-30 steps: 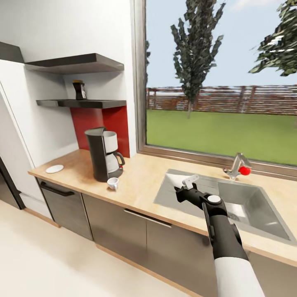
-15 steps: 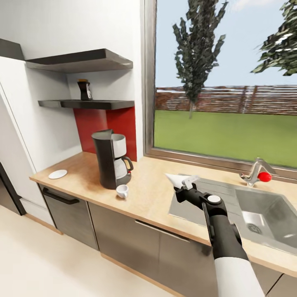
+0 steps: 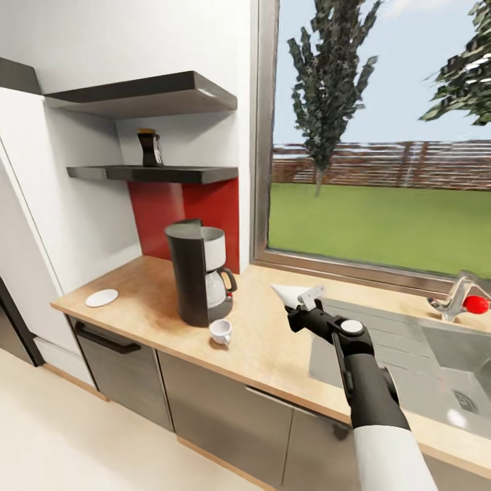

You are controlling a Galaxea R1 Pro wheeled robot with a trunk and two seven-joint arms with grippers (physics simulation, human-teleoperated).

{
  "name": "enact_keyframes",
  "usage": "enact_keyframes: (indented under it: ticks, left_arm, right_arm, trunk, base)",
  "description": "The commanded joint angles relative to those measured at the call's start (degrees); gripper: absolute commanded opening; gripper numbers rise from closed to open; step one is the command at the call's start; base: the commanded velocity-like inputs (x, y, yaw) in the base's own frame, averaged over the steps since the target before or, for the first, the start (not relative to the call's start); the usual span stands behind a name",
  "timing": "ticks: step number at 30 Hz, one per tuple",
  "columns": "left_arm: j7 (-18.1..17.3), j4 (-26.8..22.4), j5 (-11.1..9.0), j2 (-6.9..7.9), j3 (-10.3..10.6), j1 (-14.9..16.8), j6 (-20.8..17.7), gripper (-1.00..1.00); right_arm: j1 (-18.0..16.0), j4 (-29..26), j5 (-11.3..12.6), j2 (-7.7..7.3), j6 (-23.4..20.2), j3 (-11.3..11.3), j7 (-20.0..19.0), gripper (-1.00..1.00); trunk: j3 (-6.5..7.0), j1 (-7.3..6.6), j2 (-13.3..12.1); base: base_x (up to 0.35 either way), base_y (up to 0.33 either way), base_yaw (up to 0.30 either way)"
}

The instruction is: Set up a coffee station on the kitchen countertop: keep the coffee maker on the countertop, move the bottle of coffee from the kitchen shelf to the counter next to the coffee maker, place a paper coffee filter on top of the coffee maker, put the saucer next to the coffee maker with the coffee cup on the saucer, and place the electric kettle next to the coffee maker.

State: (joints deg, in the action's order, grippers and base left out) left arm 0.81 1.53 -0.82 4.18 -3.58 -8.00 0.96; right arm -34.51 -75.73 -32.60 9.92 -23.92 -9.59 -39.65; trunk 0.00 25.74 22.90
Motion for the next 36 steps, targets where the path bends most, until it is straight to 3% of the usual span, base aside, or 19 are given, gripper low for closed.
enact_keyframes:
  ticks: [1, 16, 36]
  left_arm:
    - [0.0, 0.1, -0.1, 0.01, -0.3, 0.0, 0.1, 1.0]
    - [0.1, 0.1, -0.1, -0.03, -0.4, 0.1, 0.1, 1.0]
    - [0.1, 0.1, -0.1, -0.13, -0.3, 0.0, 0.0, 1.0]
  right_arm:
    - [0.0, -0.2, -0.3, 0.08, -0.2, -0.2, -0.5, -1.0]
    - [0.0, -0.4, -0.3, 0.08, -0.5, -0.1, -0.5, -1.0]
    - [0.0, -0.4, -0.3, 0.08, -0.6, 0.0, -0.5, -1.0]
  trunk:
    - [0.0, 0.05, 0.0]
    - [0.08, 0.05, 0.0]
    - [1.77, 0.05, 0.0]
  base:
    - [0.236, 0.249, 0.0]
    - [0.049, 0.19, -0.007]
    - [0.0, 0.011, -0.024]
